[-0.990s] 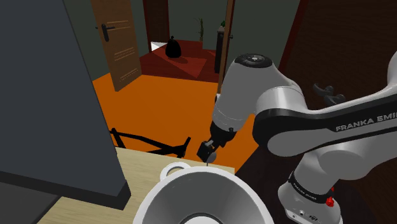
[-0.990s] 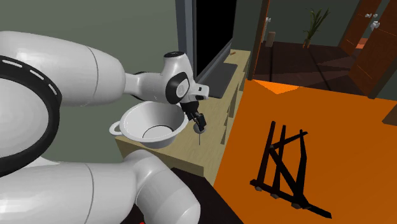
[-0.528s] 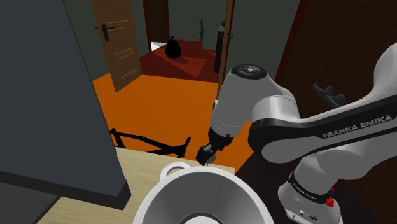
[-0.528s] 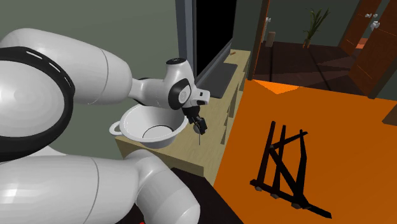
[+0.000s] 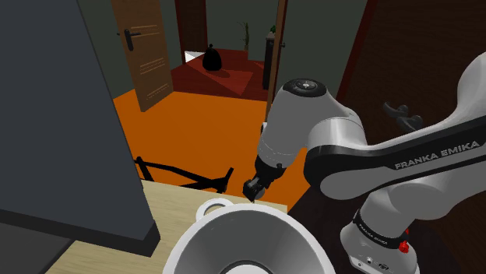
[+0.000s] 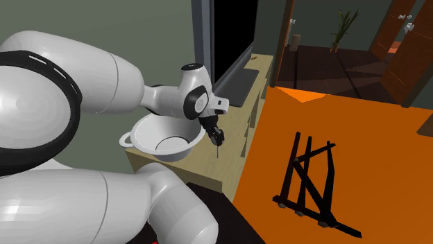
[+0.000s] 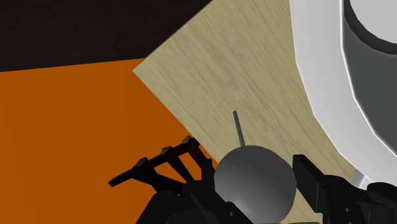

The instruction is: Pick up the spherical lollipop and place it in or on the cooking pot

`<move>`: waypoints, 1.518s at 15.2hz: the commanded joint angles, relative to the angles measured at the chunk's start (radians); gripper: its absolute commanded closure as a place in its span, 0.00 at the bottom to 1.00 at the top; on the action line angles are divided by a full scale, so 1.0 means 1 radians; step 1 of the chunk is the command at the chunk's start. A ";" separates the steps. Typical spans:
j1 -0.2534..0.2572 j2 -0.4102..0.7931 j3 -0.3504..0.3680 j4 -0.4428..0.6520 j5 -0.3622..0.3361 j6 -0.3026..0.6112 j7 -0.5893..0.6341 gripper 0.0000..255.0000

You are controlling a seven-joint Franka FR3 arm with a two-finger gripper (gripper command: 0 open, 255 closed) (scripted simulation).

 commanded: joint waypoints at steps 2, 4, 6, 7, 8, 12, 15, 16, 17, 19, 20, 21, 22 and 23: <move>0.000 0.000 0.000 0.000 0.000 0.000 0.000 1.00; 0.000 0.000 0.000 0.000 0.000 0.000 0.000 1.00; 0.000 0.000 0.000 0.000 0.000 0.000 0.000 1.00; 0.002 -0.011 -0.007 0.007 -0.002 -0.018 -0.003 1.00; 0.003 -0.021 -0.015 0.015 -0.005 -0.036 -0.005 1.00; 0.006 -0.057 -0.042 0.048 -0.016 -0.105 -0.013 1.00; 0.006 -0.080 -0.061 0.075 -0.025 -0.154 -0.018 1.00; 0.006 -0.087 -0.067 0.085 -0.029 -0.170 -0.020 1.00; 0.005 -0.093 -0.073 0.094 -0.032 -0.186 -0.022 1.00; 0.004 -0.104 -0.084 0.114 -0.039 -0.217 -0.025 1.00; 0.003 -0.109 -0.090 0.125 -0.042 -0.232 -0.026 1.00; 0.003 -0.114 -0.095 0.135 -0.045 -0.247 -0.028 1.00; 0.002 -0.118 -0.101 0.146 -0.049 -0.262 -0.029 1.00; 0.001 -0.122 -0.106 0.157 -0.052 -0.277 -0.030 1.00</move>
